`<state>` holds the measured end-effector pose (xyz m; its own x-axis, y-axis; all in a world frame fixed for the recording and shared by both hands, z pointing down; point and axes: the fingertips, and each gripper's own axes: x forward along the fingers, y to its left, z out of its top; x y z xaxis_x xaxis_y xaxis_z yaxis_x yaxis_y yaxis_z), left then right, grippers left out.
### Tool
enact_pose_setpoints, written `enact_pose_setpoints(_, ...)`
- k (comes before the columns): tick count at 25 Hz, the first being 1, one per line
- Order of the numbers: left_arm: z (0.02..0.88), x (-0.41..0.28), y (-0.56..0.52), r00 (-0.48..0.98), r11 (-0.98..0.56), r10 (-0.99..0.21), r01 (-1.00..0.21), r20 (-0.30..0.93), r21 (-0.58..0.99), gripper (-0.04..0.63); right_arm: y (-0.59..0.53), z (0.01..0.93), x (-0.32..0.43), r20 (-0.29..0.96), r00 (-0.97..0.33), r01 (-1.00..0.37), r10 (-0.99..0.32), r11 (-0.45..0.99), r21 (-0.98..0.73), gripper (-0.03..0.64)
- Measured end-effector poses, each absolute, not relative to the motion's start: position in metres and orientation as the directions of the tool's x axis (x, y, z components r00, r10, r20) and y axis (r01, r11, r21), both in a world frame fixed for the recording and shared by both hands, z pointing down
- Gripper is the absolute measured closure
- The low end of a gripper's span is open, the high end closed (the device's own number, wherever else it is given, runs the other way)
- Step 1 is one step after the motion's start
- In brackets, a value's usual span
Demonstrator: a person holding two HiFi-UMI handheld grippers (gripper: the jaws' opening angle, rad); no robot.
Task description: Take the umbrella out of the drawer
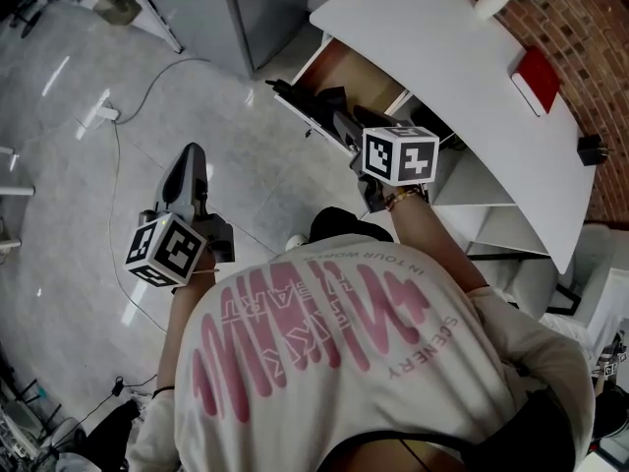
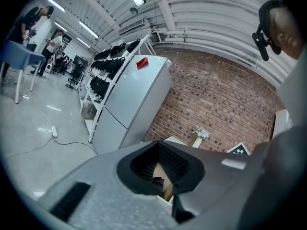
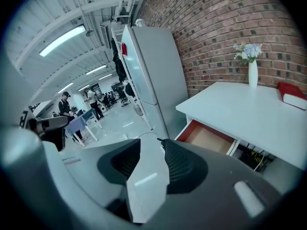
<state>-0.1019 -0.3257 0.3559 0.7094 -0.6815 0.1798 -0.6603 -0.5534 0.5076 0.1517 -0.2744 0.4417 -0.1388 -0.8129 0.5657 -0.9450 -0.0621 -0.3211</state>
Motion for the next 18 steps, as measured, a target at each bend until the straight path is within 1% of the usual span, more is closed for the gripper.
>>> enact_pose_setpoints(4,0.360,-0.109,-0.334,0.681,-0.519,-0.710,-0.679,0.180,0.519,0.594,-0.285,0.453,0.153,0.587,-0.166,-0.940,-0.792,-0.053,-0.338,0.417)
enact_pose_setpoints(14,0.365,-0.117,-0.355,0.578,-0.419,-0.793,-0.747,0.193,0.516,0.594,-0.331,0.495,0.167,0.664,-0.240,-0.951,-0.709,0.033,-0.309,0.402)
enact_pose_setpoints(18,0.368,-0.116,-0.366,0.516,-0.347,-0.827,-0.782,0.224,0.518,0.594,-0.353,0.508,0.182,0.701,-0.266,-0.952,-0.662,0.064,-0.301,0.393)
